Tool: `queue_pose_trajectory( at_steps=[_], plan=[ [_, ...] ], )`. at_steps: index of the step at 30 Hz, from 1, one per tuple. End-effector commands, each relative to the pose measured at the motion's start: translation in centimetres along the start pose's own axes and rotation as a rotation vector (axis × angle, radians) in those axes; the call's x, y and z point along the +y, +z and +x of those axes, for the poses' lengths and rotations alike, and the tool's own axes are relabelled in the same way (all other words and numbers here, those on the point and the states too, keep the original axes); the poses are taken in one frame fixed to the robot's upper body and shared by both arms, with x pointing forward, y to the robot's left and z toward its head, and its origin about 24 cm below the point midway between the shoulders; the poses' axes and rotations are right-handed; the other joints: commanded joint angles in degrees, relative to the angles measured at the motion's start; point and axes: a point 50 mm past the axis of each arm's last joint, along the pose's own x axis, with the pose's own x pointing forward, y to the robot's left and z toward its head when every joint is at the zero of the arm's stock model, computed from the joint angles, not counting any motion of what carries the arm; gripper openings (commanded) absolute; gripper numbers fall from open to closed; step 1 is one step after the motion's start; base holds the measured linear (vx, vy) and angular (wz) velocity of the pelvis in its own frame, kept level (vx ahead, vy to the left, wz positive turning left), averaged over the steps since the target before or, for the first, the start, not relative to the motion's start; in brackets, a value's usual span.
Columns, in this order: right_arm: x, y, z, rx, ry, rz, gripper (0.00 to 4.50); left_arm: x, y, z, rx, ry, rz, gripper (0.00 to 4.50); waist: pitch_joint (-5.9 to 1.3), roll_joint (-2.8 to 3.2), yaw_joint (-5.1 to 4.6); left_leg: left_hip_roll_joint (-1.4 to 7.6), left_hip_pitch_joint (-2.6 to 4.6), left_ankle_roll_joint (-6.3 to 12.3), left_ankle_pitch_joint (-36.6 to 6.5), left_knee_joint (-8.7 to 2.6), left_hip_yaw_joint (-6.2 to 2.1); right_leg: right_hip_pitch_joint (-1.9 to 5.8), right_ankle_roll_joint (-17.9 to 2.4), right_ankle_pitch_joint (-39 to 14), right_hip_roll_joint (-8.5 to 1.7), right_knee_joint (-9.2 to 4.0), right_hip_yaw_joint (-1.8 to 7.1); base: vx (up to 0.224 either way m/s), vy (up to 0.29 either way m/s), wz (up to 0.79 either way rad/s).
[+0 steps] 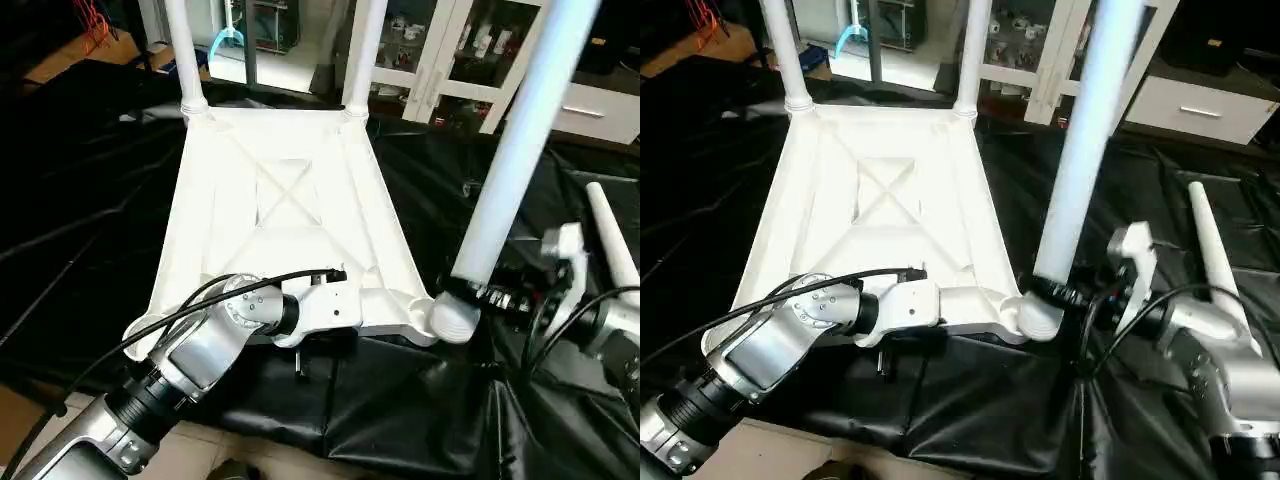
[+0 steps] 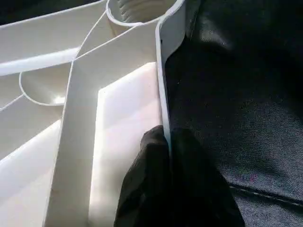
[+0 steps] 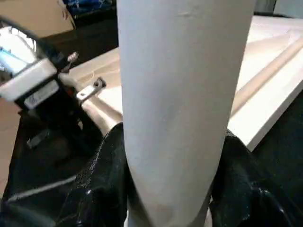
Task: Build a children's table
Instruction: Insert table leg to table base
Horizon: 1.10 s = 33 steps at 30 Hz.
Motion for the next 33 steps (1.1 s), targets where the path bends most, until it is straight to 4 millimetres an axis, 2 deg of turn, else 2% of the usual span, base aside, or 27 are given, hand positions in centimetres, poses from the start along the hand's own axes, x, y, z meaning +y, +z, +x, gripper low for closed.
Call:
queue_pose_trajectory(
  at_steps=[1, 4, 5, 6, 10, 16, 29, 33],
  plan=[
    [0.6, -0.2, 0.4, 0.023, 0.023, -0.088, 1.84, -1.8, -3.0, 1.0, 0.136, -0.060, -0.052, 0.00, -3.00, -0.45, -0.07, 3.54, 2.16, -1.12, -19.3, -5.13, -2.38, 0.40, -10.3, -19.4, -2.80, -5.16, 1.32, 0.000, 0.000, 0.00],
    [0.7, -0.5, 0.6, 0.021, 0.010, -0.119, 1.84, -1.8, -3.0, 1.0, 0.133, -0.054, -0.053, 0.00, -2.93, -0.42, -0.25, 3.50, 2.16, -1.43, -20.3, -5.24, -2.46, 0.18, -9.6, -20.8, -2.78, -5.38, 1.38, 0.000, 0.000, 0.00],
    [0.7, -0.6, 0.7, 0.018, 0.004, -0.132, 1.84, -1.8, -3.0, 1.0, 0.133, -0.053, -0.053, 0.00, -3.00, -0.69, -0.30, 3.50, 2.14, -1.41, -20.3, -5.21, -2.45, 0.20, -9.5, -20.9, -2.74, -5.39, 1.36, 0.000, 0.000, 0.00],
    [0.7, -0.7, 0.7, 0.016, 0.001, -0.139, 1.84, -1.9, -3.0, 1.0, 0.133, -0.052, -0.053, 0.00, -2.99, -0.49, -0.28, 3.54, 2.21, -1.59, -20.4, -5.29, -2.50, 0.09, -9.5, -20.5, -2.67, -5.32, 1.38, 0.000, 0.000, 0.00],
    [0.6, -0.9, 0.9, -0.044, -0.043, -0.137, 1.84, -1.9, -3.0, 1.0, 0.130, -0.048, -0.054, 0.00, -3.02, -0.34, -0.39, 3.49, 2.17, -1.71, -21.0, -5.41, -2.44, 0.05, -9.8, -19.1, -2.58, -5.29, 1.40, 0.000, 0.000, 0.00],
    [0.5, -0.9, 0.6, -0.121, -0.108, -0.142, 1.84, -1.8, -2.9, 0.9, 0.126, -0.043, -0.053, 0.00, -3.04, -0.32, -0.35, 3.45, 2.15, -1.34, -20.5, -5.43, -2.37, 0.16, -10.2, -17.5, -2.46, -5.16, 1.43, 0.000, 0.000, 0.00],
    [0.5, -2.1, 0.7, -0.116, -0.117, -0.167, 1.84, -1.9, -3.0, 0.8, 0.128, -0.053, -0.056, 0.00, -2.60, -0.21, -0.60, 3.48, 2.29, -2.05, -23.9, -5.76, -2.58, -0.22, -9.1, -21.3, -2.54, -5.72, 1.45, 0.000, 0.000, 0.00],
    [0.5, -2.2, 1.3, -0.118, -0.098, -0.183, 1.84, -2.0, -3.3, 0.5, 0.138, -0.057, -0.056, 0.00, -2.83, -0.11, -0.64, 3.50, 2.09, -1.66, -21.5, -5.93, -2.58, 0.18, -9.8, -17.0, -2.34, -5.35, 1.35, 0.000, 0.000, 0.00]
  ],
)
